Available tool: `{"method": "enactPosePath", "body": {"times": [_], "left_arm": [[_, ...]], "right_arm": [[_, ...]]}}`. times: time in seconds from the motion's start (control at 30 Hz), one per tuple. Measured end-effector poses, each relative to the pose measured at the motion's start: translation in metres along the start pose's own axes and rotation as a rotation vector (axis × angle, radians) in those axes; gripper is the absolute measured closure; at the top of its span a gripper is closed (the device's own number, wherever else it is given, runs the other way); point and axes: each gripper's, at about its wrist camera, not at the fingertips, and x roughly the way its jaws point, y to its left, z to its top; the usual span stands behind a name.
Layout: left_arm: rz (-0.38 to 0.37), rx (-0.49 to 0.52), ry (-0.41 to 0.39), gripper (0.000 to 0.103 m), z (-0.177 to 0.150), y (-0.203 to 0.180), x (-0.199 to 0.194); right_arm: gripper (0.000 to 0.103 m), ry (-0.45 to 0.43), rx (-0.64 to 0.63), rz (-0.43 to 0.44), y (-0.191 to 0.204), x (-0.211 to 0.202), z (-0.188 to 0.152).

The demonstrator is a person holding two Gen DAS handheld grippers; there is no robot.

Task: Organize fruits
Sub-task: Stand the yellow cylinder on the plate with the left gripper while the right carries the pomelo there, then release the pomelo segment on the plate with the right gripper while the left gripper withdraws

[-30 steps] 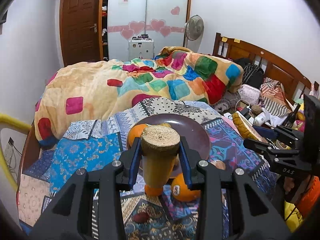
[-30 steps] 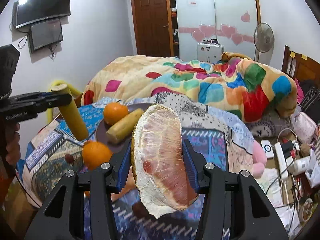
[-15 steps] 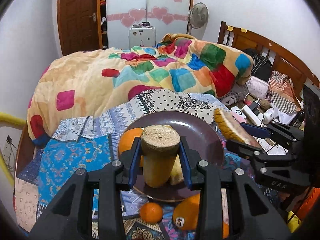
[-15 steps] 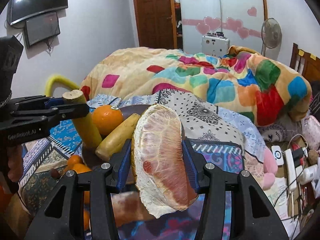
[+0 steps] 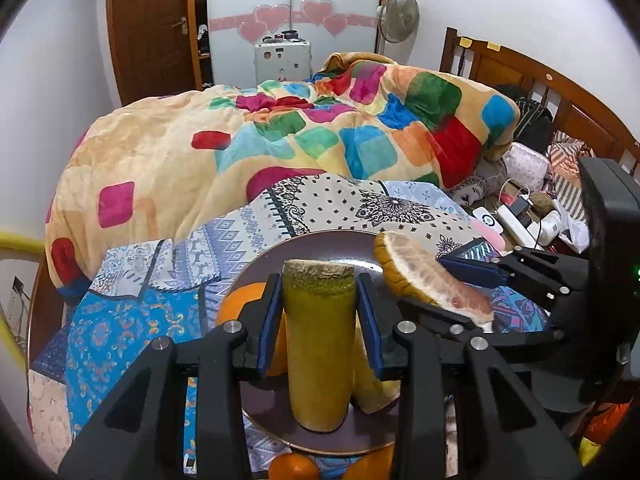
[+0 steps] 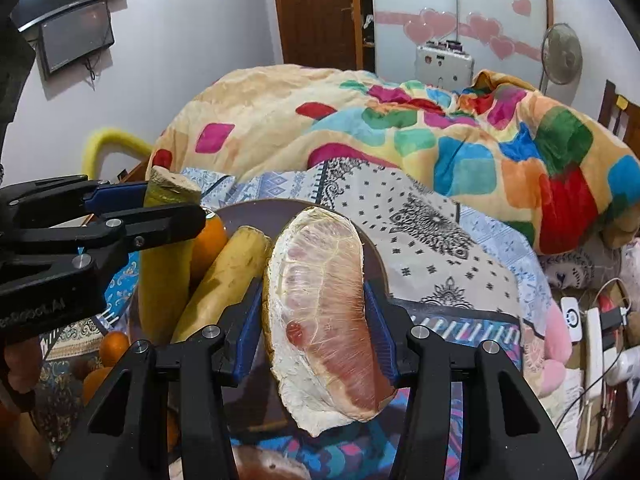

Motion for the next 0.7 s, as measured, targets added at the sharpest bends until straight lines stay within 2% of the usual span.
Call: {"method": "enactPosePath", "body": {"times": [0.2,0.33,0.5,0.7], "left_arm": [[0.021,0.027,-0.006,0.064,0.000,-0.005,0.003],[0.024,0.014,-0.020,0.045,0.002,-0.004,-0.002],[0.029,0.009,-0.049,0.044,0.002,-0.003,-0.020],[0.030,0.002,-0.065,0.044,-0.008,-0.001,-0.049]], "right_arm": [[0.056,0.024,-0.020,-0.010,0.001,0.010,0.001],[0.056,0.039,-0.020,-0.024,0.000,0.010,-0.003],[0.051,-0.012,-0.027,-0.049,0.000,-0.011,-0.004],[0.051,-0.056,-0.027,-0.064,0.003,-0.044,-0.006]]}}
